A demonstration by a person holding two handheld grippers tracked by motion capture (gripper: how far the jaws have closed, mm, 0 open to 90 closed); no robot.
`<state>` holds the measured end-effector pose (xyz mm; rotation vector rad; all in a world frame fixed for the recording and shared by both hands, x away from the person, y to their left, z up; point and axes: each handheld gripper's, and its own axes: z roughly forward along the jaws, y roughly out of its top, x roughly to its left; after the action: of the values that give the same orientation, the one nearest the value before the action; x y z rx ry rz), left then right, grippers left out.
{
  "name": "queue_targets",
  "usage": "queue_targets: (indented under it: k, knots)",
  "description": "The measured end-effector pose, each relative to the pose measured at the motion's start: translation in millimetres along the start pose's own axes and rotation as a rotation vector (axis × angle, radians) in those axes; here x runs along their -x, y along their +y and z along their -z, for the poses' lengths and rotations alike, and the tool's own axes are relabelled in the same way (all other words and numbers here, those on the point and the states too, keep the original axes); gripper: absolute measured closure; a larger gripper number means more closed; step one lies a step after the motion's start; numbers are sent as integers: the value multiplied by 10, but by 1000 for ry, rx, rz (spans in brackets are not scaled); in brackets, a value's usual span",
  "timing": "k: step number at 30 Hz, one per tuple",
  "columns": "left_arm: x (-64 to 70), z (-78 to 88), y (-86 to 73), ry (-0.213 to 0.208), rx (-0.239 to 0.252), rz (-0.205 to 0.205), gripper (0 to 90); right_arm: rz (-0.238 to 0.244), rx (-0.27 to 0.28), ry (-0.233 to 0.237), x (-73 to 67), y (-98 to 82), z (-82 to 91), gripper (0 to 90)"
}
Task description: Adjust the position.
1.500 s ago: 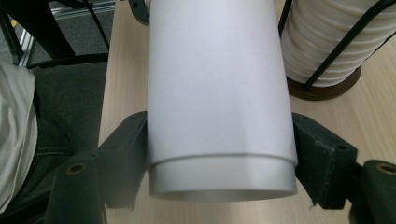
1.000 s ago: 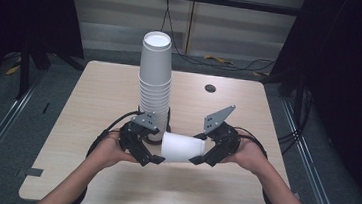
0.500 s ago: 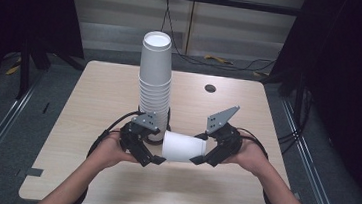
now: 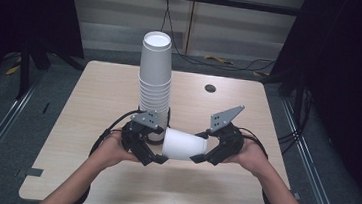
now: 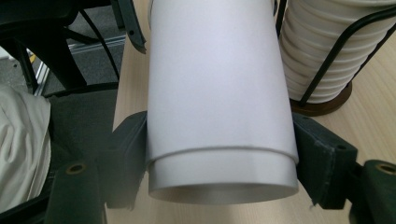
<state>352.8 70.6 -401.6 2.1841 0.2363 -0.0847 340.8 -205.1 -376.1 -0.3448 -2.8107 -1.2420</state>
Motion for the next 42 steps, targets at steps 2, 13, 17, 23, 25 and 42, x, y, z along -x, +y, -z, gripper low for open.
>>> queue_targets:
  k: [2,13,17,23,25,42]
  knots:
    - [0,-3,4,-2,3,-3,0,1,0,-1,-6,1,-9,261]
    - [0,17,38,-7,17,-10,23,7,13,9,4,20,-33,258]
    - [2,28,49,3,22,-5,75,2,22,9,15,18,-36,257]
    - [16,25,64,15,-16,-48,94,31,-22,-11,3,30,-70,253]
    - [30,42,82,21,1,-58,96,53,-65,-22,-8,30,-102,251]
    - [23,99,117,23,-7,-46,143,59,-56,-26,2,4,-146,254]
